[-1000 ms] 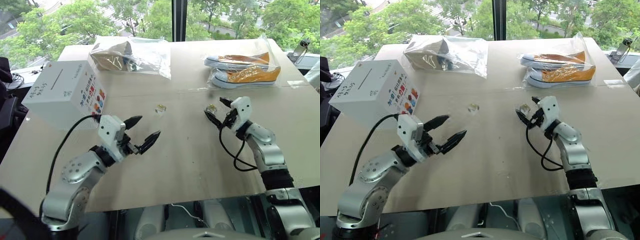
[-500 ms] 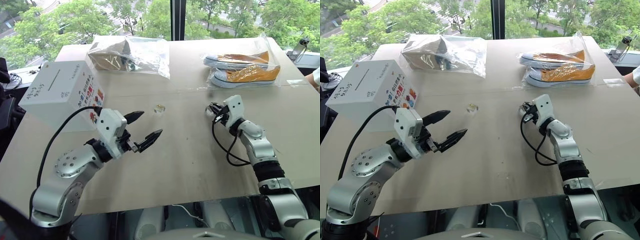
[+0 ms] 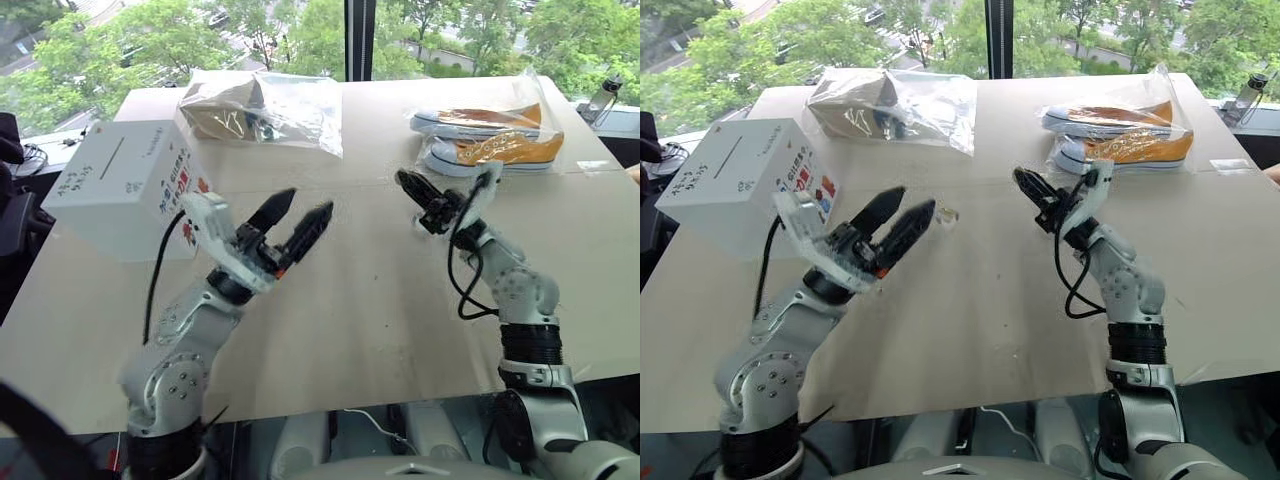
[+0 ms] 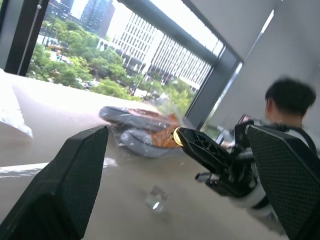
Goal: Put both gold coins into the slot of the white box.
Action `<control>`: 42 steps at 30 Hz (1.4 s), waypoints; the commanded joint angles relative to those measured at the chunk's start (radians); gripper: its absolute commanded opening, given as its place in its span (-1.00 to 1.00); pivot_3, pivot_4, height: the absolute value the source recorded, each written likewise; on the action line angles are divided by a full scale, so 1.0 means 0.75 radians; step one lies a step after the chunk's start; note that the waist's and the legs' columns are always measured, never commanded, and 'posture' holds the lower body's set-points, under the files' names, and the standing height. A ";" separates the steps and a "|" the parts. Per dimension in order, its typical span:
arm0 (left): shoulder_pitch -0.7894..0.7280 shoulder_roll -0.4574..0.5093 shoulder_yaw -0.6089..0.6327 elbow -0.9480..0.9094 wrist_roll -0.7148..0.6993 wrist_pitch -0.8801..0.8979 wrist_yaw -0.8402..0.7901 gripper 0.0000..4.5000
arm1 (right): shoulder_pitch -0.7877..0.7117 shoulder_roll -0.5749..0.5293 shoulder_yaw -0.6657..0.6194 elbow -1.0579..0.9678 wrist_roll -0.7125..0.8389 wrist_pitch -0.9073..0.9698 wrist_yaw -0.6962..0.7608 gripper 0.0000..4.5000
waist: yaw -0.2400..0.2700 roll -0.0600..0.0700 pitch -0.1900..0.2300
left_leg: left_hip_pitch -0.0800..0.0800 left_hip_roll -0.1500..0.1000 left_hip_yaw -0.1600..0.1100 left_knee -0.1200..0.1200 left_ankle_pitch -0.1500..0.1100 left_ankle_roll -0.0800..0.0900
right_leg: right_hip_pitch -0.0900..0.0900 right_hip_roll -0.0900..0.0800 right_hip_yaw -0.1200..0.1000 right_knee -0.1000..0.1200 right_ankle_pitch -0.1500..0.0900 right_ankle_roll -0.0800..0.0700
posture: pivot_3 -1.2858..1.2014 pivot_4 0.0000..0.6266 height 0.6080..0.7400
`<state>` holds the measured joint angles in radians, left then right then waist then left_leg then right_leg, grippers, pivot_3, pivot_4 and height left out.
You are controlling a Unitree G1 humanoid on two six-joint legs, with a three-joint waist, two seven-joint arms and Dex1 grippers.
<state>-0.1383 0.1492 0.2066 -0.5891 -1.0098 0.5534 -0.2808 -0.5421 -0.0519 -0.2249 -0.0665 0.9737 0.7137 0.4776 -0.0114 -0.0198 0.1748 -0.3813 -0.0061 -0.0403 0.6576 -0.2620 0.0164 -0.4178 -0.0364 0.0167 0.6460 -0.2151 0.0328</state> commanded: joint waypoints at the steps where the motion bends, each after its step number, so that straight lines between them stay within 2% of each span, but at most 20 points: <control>1: -0.058 -0.106 -0.014 0.014 -0.165 -0.035 0.087 1.00 | -0.070 0.067 -0.037 -0.148 0.311 0.120 -0.133 -0.96 | -0.005 0.000 0.000 | 0.000 0.000 0.000 0.000 0.000 0.000 | 0.000 0.001 0.000 0.000 0.000 0.000 | 0.03 -0.52 1.00; 3: -0.107 -0.197 -0.005 0.049 -0.262 -0.076 0.124 1.00 | -0.088 0.110 -0.036 -0.189 0.449 0.149 -0.210 -0.96 | -0.005 0.000 0.000 | 0.000 0.000 0.001 0.000 0.000 0.000 | 0.000 0.002 -0.001 0.001 0.000 0.000 | 0.03 -0.52 1.00; 6: -0.158 -0.261 -0.015 0.084 -0.367 -0.093 0.131 0.66 | -0.098 0.140 0.003 -0.238 0.529 0.158 -0.273 -1.00 | -0.004 0.000 0.000 | 0.000 -0.001 0.002 0.000 0.000 0.000 | 0.000 0.003 -0.001 0.000 0.000 0.000 | 0.03 -0.52 1.00; 9: -0.187 -0.243 -0.061 0.094 -0.377 -0.068 0.104 0.06 | -0.086 0.135 0.054 -0.263 0.541 0.162 -0.281 -1.00 | -0.005 0.000 0.000 | 0.000 -0.002 0.003 0.001 0.000 0.000 | 0.000 0.004 0.000 0.000 0.000 0.000 | 0.03 -0.52 1.00; 20: -0.216 -0.229 -0.159 0.085 -0.430 -0.058 0.041 0.06 | -0.048 0.117 0.145 -0.286 0.495 0.119 -0.260 -1.00 | -0.006 0.000 0.000 | 0.000 -0.002 0.003 0.001 0.000 0.001 | 0.000 0.005 0.000 0.000 0.000 0.000 | 0.03 -0.52 1.00; 21: -0.215 -0.228 -0.157 0.083 -0.434 -0.062 0.039 -0.12 | -0.047 0.115 0.148 -0.287 0.496 0.116 -0.260 -1.00 | -0.006 0.000 0.000 | 0.000 -0.002 0.003 0.001 0.000 0.001 | 0.000 0.005 0.000 0.000 0.000 0.000 | 0.03 -0.52 1.00; 23: -0.213 -0.226 -0.153 0.079 -0.436 -0.071 0.033 -0.28 | -0.045 0.113 0.149 -0.286 0.495 0.108 -0.263 -1.00 | -0.007 0.000 0.000 | 0.000 -0.002 0.003 0.001 0.000 0.001 | 0.000 0.005 0.000 -0.001 -0.001 0.000 | 0.03 -0.52 1.00; 26: -0.209 -0.224 -0.155 0.073 -0.433 -0.079 0.026 -0.92 | -0.042 0.115 0.145 -0.283 0.498 0.096 -0.273 -1.00 | -0.006 0.000 0.000 | 0.000 -0.002 0.003 0.001 0.000 0.001 | 0.000 0.006 0.000 -0.001 -0.001 0.000 | 0.03 -0.52 1.00; 27: -0.208 -0.223 -0.157 0.073 -0.434 -0.081 0.025 -0.99 | -0.042 0.115 0.144 -0.283 0.501 0.093 -0.276 -1.00 | -0.006 0.000 0.000 | 0.000 -0.002 0.003 0.001 0.000 0.001 | 0.000 0.006 -0.001 -0.001 -0.001 0.000 | 0.03 -0.52 1.00; 42: -0.215 -0.186 -0.204 0.105 -0.426 -0.057 0.014 -0.99 | -0.050 0.093 0.182 -0.292 0.491 0.097 -0.251 -1.00 | -0.007 0.000 0.000 | -0.001 -0.002 0.003 0.001 0.000 0.001 | 0.000 0.006 0.000 -0.002 -0.001 0.000 | 0.03 -0.52 1.00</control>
<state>-0.2901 0.0059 0.0748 -0.4976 -1.3217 0.4982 -0.2591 -0.5714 0.0140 -0.1053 -0.2547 1.3317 0.7864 0.2741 -0.0167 -0.0199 0.1747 -0.3820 -0.0077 -0.0381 0.6583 -0.2621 0.0169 -0.4178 -0.0320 0.0166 0.6444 -0.2157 0.0330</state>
